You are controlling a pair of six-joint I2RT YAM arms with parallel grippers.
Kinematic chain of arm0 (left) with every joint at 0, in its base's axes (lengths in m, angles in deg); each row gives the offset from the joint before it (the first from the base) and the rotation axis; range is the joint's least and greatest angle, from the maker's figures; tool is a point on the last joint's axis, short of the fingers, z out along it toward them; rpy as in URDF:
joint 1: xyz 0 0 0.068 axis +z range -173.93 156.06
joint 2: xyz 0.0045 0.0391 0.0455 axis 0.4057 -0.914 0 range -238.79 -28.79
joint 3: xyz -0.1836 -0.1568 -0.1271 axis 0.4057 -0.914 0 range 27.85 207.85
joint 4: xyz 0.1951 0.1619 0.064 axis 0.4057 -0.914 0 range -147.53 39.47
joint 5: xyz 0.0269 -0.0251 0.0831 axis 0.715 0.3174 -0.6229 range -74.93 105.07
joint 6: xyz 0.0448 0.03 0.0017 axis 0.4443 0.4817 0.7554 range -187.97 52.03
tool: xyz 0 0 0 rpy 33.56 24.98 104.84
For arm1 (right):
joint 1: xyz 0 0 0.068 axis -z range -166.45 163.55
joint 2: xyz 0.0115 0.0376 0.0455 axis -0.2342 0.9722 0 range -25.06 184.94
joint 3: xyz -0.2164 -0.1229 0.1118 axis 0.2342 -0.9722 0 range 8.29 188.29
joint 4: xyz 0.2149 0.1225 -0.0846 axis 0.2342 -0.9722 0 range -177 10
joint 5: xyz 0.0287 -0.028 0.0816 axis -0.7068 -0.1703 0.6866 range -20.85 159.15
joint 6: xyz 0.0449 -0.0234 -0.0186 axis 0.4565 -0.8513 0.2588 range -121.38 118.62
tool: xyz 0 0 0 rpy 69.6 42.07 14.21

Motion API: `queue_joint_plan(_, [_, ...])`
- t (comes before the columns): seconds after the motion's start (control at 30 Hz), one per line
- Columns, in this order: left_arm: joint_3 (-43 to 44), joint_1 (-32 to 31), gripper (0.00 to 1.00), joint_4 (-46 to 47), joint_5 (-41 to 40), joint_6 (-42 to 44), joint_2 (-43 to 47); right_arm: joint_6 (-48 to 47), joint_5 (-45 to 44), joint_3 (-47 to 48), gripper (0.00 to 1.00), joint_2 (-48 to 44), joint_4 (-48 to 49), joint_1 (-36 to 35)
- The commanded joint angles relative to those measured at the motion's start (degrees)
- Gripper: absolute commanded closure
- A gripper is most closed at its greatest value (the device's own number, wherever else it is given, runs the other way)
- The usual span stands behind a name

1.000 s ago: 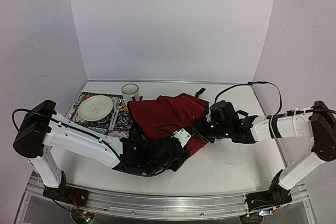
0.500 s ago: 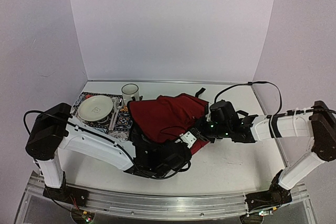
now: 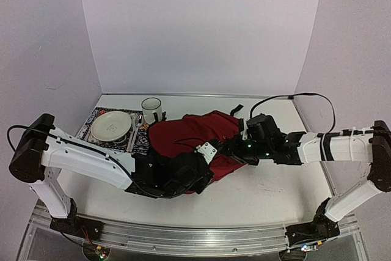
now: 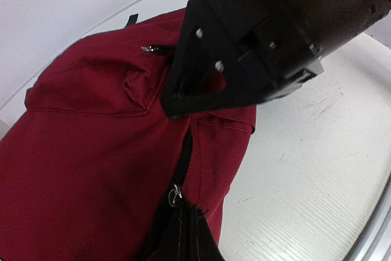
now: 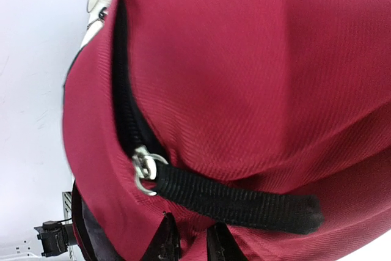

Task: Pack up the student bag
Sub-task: Zip the largest pocket of the bag in the student bag.

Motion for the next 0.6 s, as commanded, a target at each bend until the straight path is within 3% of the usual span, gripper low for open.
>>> queue_joint_plan(0.0, [-2.39, 2.35, 1.00, -6.90, 12.12, -5.37, 5.76, -4.45, -5.88, 0.79, 0.82, -3.84, -7.96, 4.17])
queue_joint_plan(0.17, [-5.58, 7.42, 1.00, -6.77, 25.80, -9.23, 6.71, -6.38, -4.74, -0.09, 0.83, -5.56, -10.10, 7.69])
queue_joint_plan(0.4, [-3.73, 9.40, 0.99, -4.75, 32.09, -9.44, 4.53, -11.40, 6.64, 4.55, 0.94, -1.57, -10.52, 7.63])
queue_joint_plan(0.5, [-2.51, 9.70, 0.96, -4.81, 32.75, -9.24, 4.47, -13.04, 8.78, 4.91, 0.85, -1.36, -10.77, 6.02])
queue_joint_plan(0.57, [-2.48, 10.19, 0.88, -4.92, 32.75, -9.63, 5.23, -12.90, 8.05, 4.33, 0.76, -2.33, -10.93, 4.11])
